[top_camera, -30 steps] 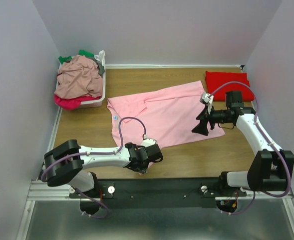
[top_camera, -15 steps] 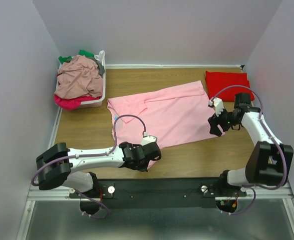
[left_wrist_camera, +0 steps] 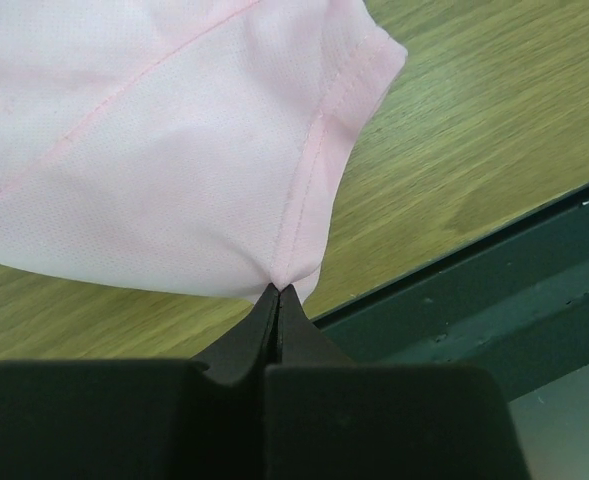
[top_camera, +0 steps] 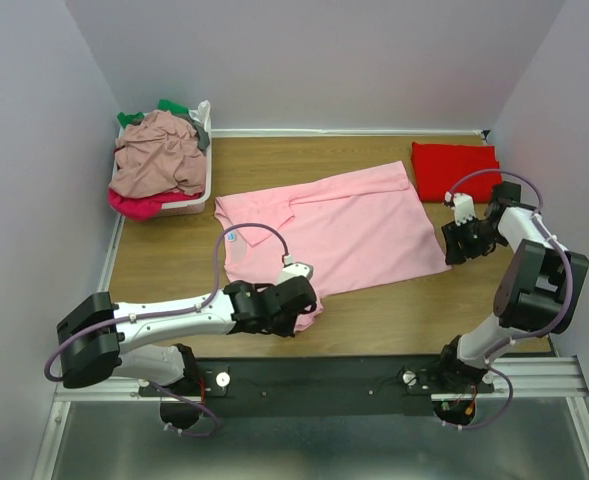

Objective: Fold and stack the t-shirts
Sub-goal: Fold the tshirt

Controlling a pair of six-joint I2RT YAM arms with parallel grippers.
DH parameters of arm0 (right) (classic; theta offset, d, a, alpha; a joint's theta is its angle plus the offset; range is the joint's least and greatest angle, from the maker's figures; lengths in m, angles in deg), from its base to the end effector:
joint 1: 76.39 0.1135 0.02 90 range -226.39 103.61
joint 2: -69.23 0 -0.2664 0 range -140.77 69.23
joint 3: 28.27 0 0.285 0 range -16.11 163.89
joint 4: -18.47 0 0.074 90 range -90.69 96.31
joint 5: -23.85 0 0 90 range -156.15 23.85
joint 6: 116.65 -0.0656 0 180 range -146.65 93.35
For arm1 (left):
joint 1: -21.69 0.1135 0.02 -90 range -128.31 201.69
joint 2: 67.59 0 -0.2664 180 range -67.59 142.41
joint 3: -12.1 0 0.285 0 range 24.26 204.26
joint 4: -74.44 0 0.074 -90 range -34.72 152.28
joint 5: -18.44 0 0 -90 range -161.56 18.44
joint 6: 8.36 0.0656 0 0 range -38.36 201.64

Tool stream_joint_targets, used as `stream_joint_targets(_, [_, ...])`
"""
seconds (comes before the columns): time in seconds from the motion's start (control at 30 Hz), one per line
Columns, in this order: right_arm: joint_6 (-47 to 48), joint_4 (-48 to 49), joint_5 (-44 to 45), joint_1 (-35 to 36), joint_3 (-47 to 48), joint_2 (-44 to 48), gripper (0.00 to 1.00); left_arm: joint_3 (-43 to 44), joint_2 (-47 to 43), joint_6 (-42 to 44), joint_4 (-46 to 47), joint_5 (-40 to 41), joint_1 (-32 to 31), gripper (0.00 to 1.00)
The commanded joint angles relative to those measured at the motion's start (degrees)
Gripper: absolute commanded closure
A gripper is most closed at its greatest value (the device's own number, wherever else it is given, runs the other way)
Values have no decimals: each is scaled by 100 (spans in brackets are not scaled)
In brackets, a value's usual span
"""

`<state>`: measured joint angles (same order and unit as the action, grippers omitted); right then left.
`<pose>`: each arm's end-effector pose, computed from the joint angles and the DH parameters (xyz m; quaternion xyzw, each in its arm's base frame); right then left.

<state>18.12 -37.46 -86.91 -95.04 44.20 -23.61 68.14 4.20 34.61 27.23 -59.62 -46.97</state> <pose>0.3224 -0.0843 0.1489 -0.2416 0.9465 0.0905 0.1938 0.1123 -0.2502 0.1661 0.1576 0.9544 -0.1430 0.2094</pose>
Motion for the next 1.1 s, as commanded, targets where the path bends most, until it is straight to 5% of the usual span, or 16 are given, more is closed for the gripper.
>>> stream_joint_targets(0.0, [-267,-106,20,-33,68,-366,41,-28,-139,141,165,71,72,100])
stream_joint_targets(0.2, [-408,-88,-350,-33,77,-744,50,-81,-218,159,226,27,81,100])
stream_joint_targets(0.5, [-549,-167,-605,-33,200,-710,88,-2,-306,238,104,89,169,100])
stream_joint_targets(0.67, [-619,-299,-842,-33,384,-508,100,24,-420,343,-2,124,310,100])
stream_joint_targets(1.07, [-795,-571,-1405,-24,929,-525,99,112,-622,624,24,27,713,100])
